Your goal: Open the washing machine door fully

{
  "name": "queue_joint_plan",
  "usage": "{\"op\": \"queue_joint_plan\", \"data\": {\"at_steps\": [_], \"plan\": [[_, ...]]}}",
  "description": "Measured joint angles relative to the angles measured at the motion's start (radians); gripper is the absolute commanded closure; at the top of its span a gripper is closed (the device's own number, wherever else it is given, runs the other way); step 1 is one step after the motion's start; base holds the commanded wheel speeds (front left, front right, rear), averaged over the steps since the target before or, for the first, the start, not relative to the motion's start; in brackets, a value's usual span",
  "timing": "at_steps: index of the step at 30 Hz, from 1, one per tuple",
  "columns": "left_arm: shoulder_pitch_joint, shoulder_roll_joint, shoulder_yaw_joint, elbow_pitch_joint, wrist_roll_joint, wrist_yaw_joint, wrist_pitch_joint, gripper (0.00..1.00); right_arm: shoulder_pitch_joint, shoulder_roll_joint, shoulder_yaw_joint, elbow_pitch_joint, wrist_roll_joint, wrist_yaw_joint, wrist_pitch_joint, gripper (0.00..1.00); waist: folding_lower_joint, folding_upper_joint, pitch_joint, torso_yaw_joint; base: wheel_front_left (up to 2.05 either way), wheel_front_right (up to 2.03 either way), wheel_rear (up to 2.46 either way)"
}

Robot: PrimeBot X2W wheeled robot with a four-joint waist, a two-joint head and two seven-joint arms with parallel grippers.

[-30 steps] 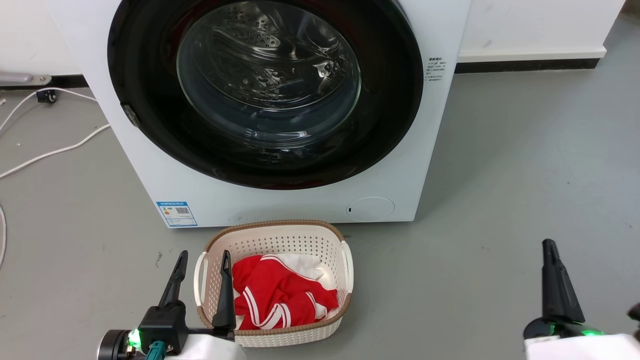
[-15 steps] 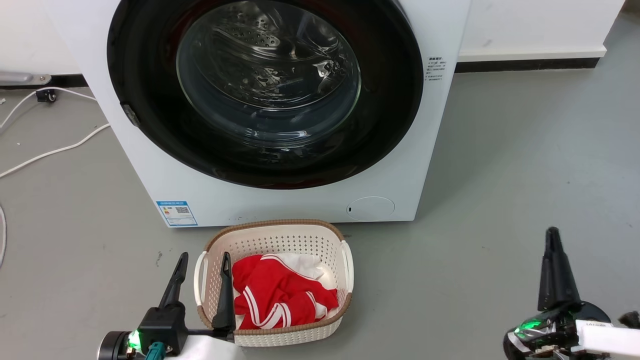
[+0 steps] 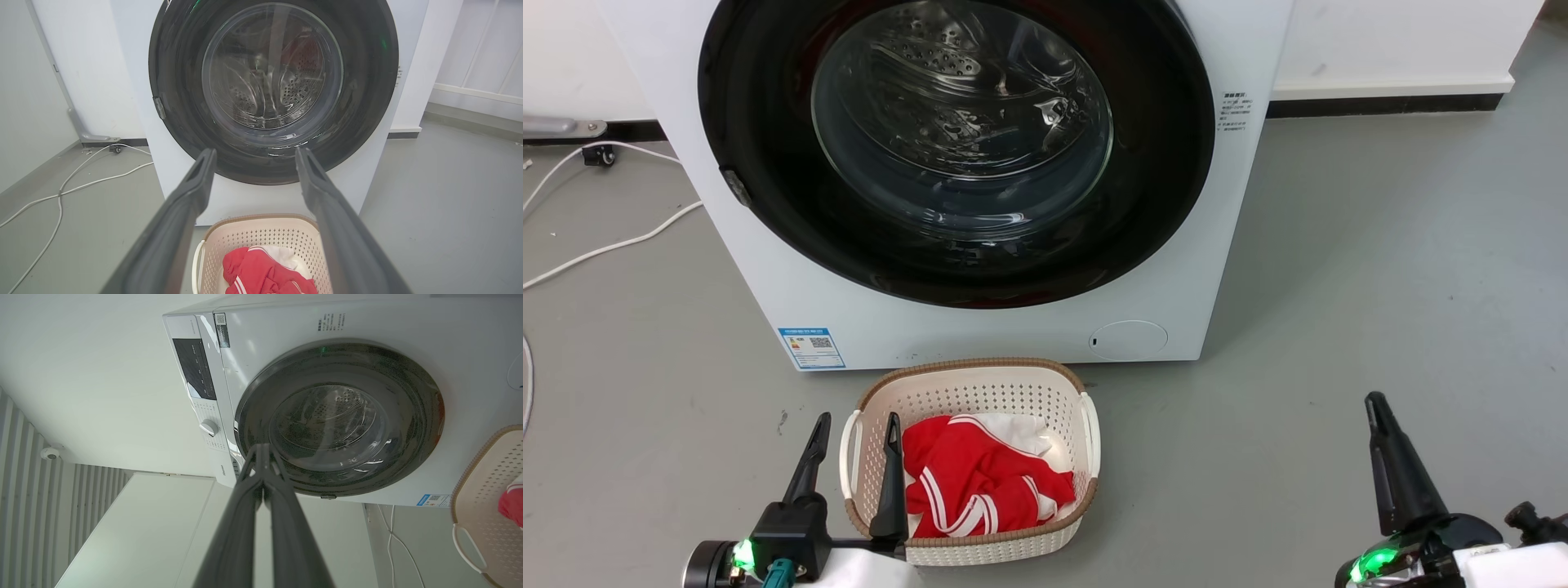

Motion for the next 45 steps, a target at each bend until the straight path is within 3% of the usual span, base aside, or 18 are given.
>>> {"op": "queue_joint_plan", "data": {"at_steps": [15,27,35,45], "plan": [[0.001,0.0,-0.006,-0.001,0.014,0.006,0.0,0.0,0.007,0.0,0.049,0.036,-0.046,0.0,0.012,1.0,0.0,0.0,0.0,0.004,0.0,0.0,0.0],[0.0,0.0,-0.006,-0.012,0.017,0.007,0.0,0.0,-0.021,0.0,0.0,0.046,-0.059,0.0,-0.014,1.0,0.0,0.0,0.017,0.007,0.0,0.0,0.0],[-0.065,0.0,-0.001,-0.037,0.033,-0.005,0.0,0.0,-0.201,-0.039,-0.128,0.109,-0.027,0.0,0.004,1.0,0.0,0.0,0.095,0.011,0.0,0.0,0.0],[-0.242,0.001,0.015,-0.081,0.051,-0.03,0.0,0.0,-0.56,-0.133,-0.232,0.234,-0.009,0.0,0.063,1.0,0.0001,0.0,0.302,0.023,0.0,0.0,0.0]]}}
